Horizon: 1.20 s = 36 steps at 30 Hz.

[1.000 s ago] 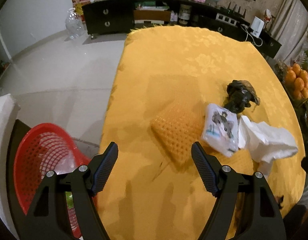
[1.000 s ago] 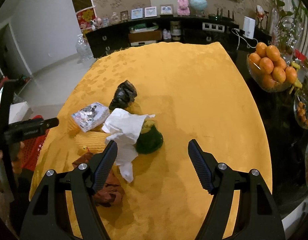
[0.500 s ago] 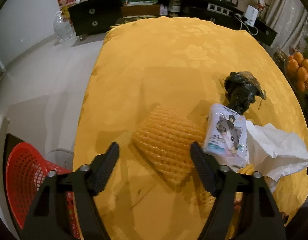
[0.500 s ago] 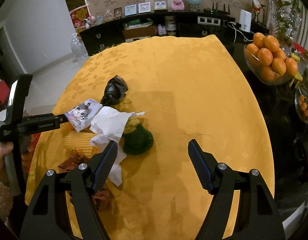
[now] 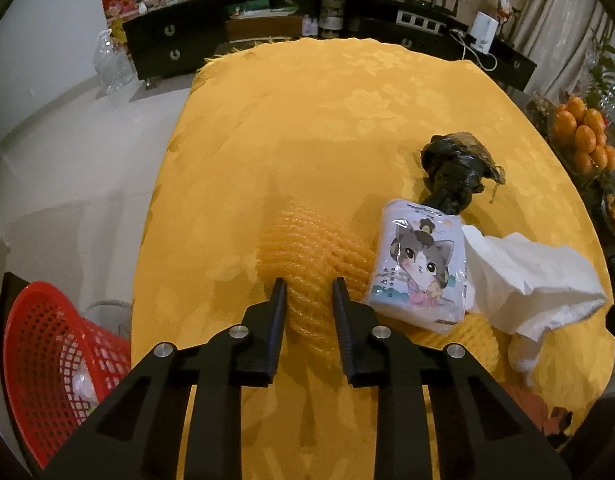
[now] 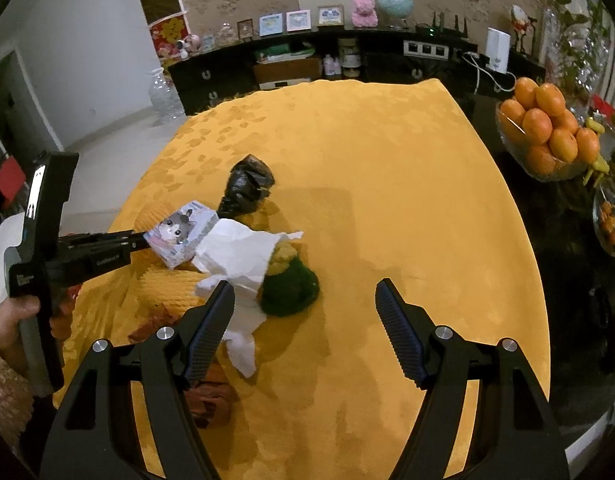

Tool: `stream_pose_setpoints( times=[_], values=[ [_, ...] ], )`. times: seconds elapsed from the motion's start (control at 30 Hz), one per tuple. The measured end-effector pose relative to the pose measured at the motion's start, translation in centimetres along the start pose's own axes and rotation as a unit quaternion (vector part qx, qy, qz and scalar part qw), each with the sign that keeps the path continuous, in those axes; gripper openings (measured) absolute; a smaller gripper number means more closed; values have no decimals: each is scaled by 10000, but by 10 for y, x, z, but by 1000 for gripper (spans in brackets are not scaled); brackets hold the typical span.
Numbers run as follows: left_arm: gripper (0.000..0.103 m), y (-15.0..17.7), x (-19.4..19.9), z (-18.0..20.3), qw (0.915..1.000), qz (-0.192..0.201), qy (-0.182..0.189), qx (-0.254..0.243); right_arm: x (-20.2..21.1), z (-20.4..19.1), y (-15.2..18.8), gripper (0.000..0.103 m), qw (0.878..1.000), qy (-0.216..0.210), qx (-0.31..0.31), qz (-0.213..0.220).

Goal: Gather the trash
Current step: 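Lower the left gripper onto the orange foam net and close it, then lift the foam net with the left gripper while the right gripper grasps the white tissue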

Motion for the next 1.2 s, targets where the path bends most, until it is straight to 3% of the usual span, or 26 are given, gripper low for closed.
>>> stream_pose_setpoints(
  times=[0.43, 0.77, 1.03, 1.2],
  values=[
    [22, 36, 49, -30, 9994, 228, -55, 265, -4, -34, -23, 71, 9983, -203, 521, 136],
    [22, 48, 78, -44, 9983, 424, -128, 388, -41, -78, -42, 70, 9939, -417, 1020, -13],
    [22, 57, 81, -48, 9981, 414, -192, 414, -73, -76, -29, 59, 9924, -242, 1112, -465],
    [22, 59, 85, -50, 9979, 429, -199, 437, -82, -72, -20, 39, 9907, -67, 1228, -587]
  ],
)
Point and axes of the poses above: each gripper's, at about its wrist camera, not at the fingertips, and x roughly against the way its jaws point, z to its right, y to its underside, the point moved 1 cm from there along -x, roughly the way its jaws point
